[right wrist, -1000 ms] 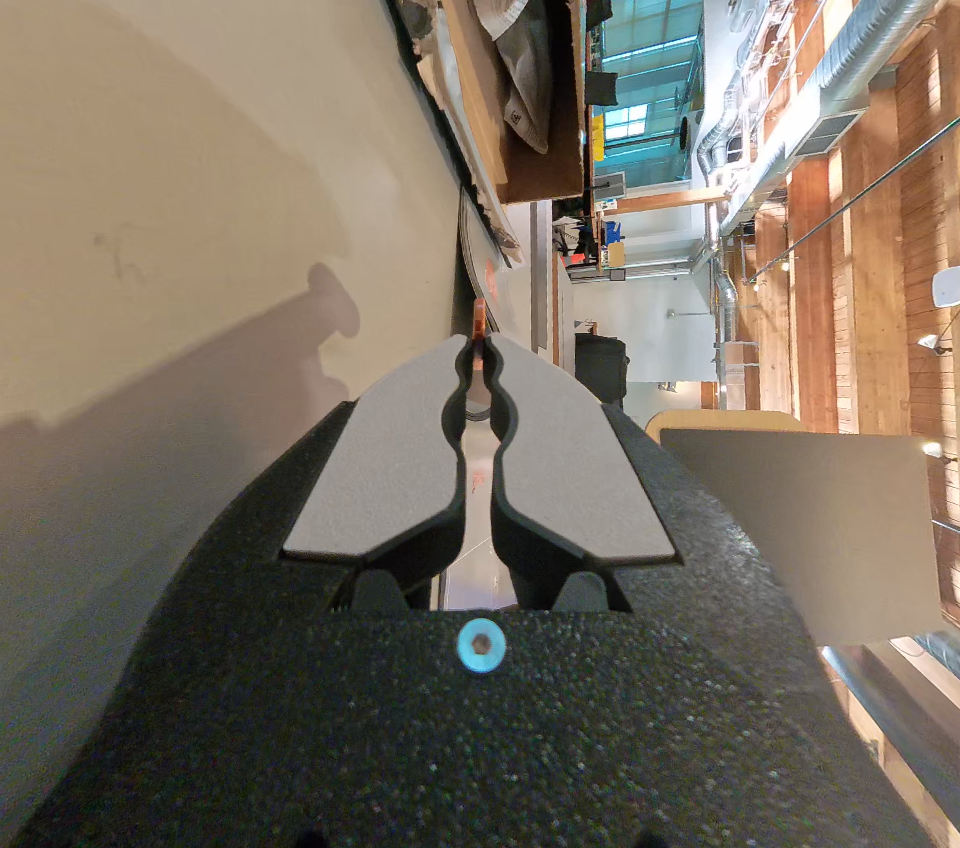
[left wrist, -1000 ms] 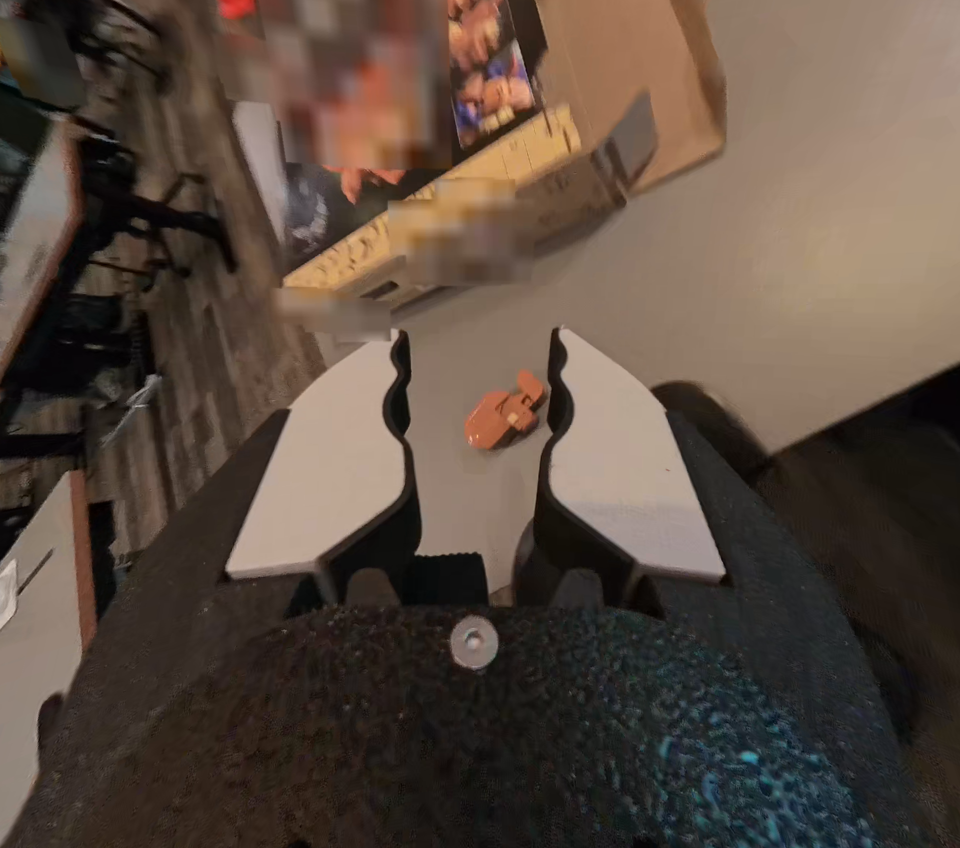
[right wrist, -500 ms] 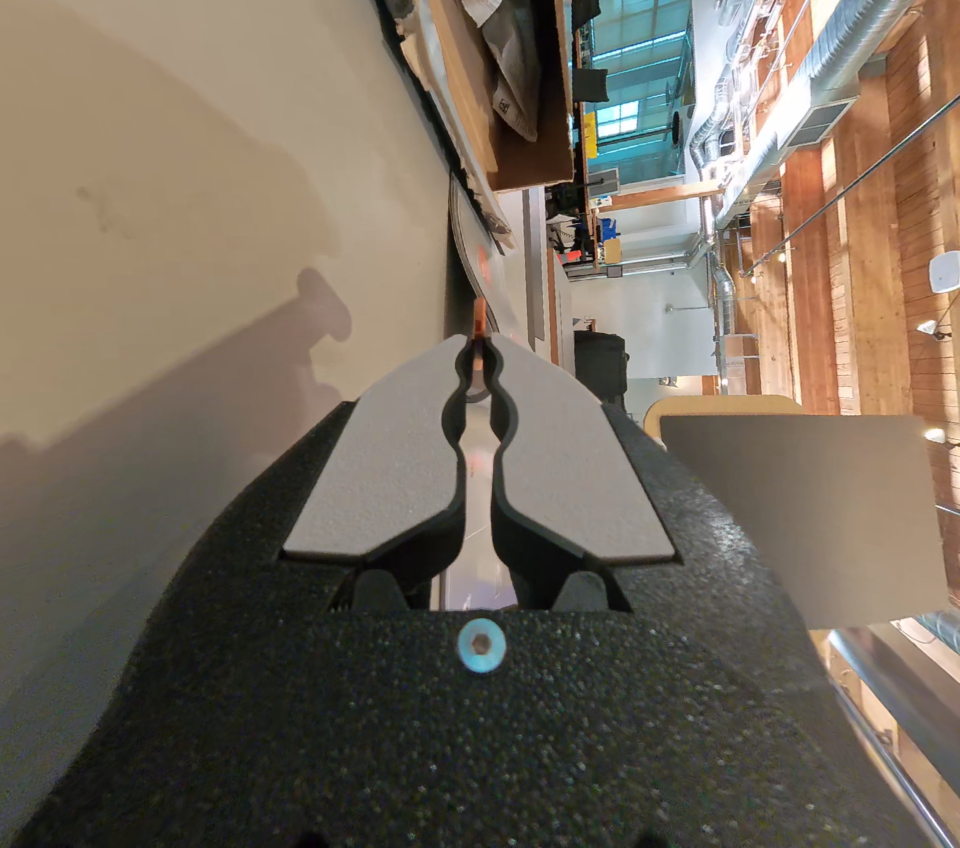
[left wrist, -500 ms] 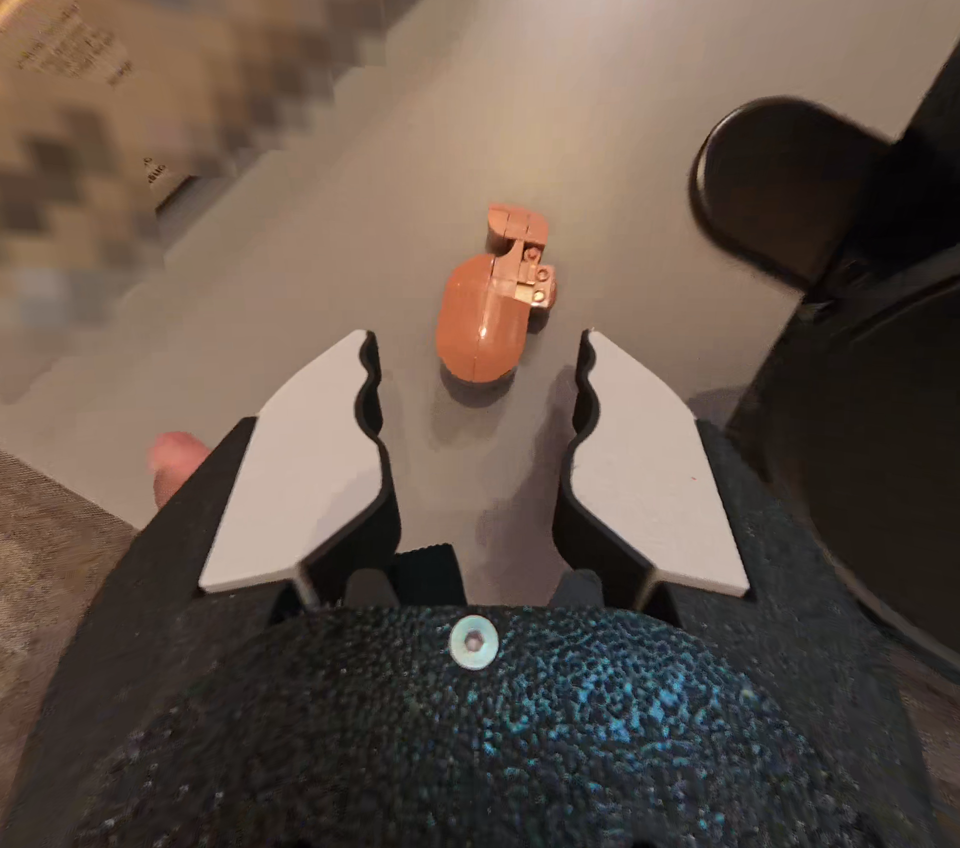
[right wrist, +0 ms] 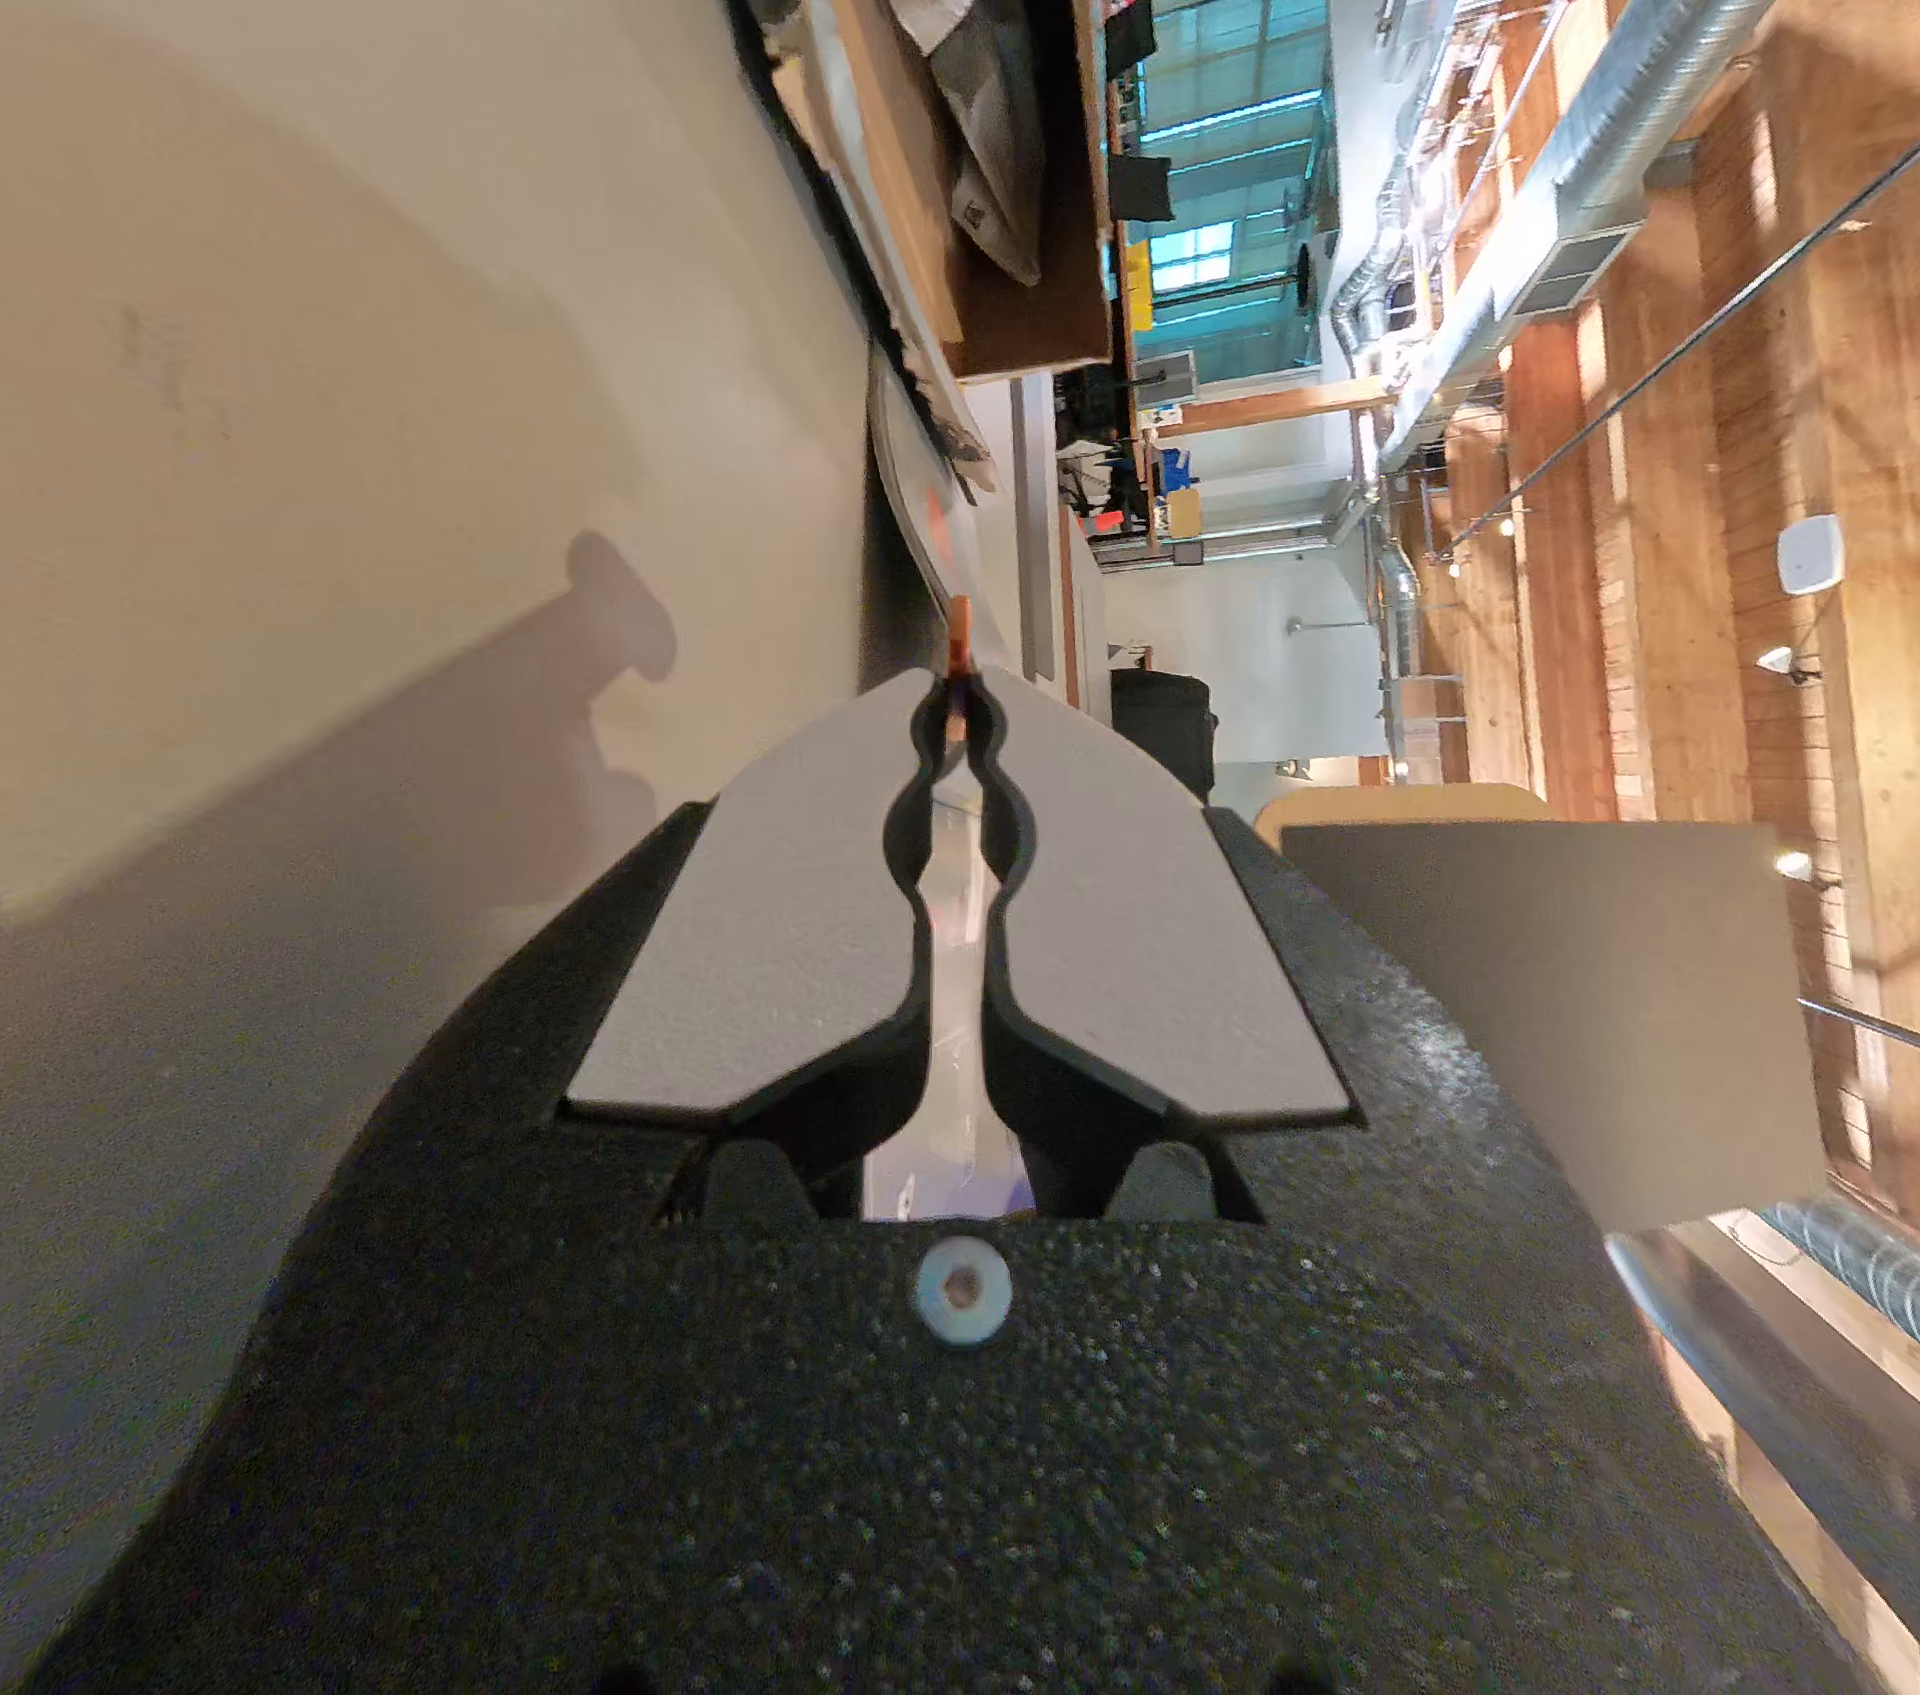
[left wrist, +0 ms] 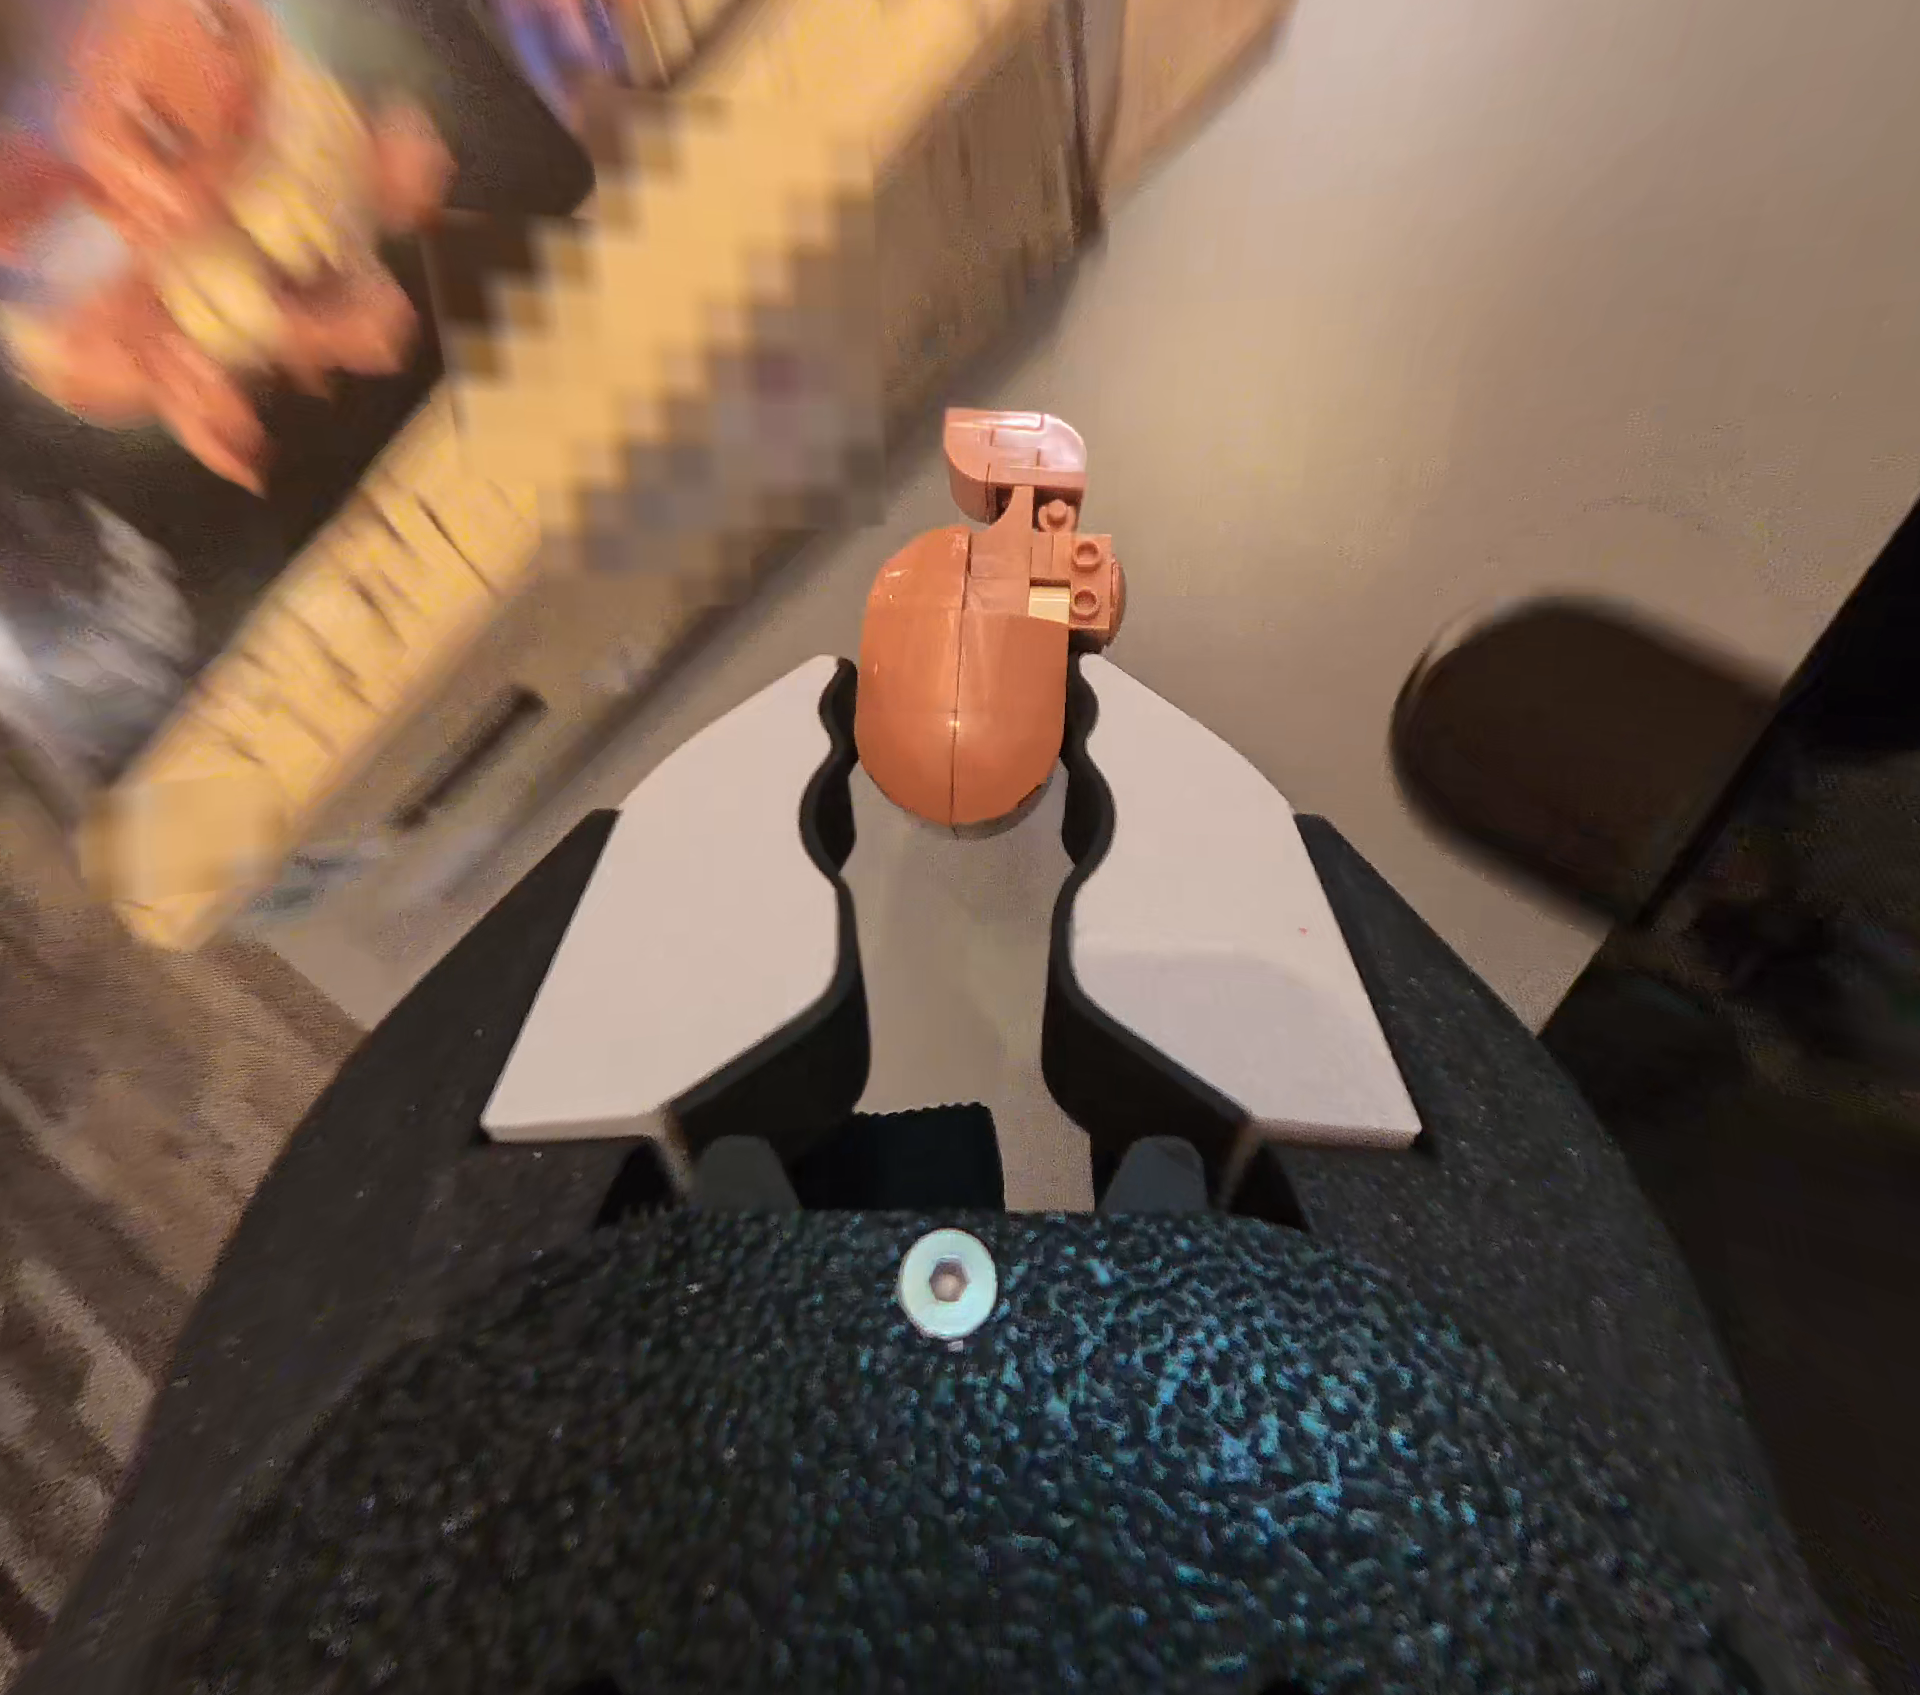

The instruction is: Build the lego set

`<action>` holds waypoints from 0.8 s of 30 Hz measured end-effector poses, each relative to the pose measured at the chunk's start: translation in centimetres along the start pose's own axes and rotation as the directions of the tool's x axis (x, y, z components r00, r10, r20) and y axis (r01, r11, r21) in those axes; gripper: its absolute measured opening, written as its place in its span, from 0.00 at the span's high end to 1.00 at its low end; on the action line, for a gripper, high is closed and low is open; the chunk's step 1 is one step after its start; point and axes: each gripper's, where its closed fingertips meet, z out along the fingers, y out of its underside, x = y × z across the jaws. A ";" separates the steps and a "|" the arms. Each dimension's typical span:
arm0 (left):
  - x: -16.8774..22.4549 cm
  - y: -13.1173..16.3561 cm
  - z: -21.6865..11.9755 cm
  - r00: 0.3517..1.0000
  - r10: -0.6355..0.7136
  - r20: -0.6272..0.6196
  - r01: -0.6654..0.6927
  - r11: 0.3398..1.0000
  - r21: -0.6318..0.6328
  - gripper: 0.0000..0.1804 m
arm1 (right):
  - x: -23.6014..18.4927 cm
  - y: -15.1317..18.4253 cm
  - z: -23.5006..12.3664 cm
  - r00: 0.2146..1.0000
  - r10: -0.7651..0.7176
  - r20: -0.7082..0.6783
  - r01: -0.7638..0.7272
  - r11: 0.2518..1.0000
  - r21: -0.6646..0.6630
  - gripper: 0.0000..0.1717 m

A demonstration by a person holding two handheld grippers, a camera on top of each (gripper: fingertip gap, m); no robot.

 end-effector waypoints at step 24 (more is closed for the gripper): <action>14.1 -35.8 26.3 0.987 -0.031 -0.158 0.077 0.952 0.297 0.80 | 2.1 13.4 -3.4 0.992 -0.053 -0.113 0.018 0.956 -0.294 0.99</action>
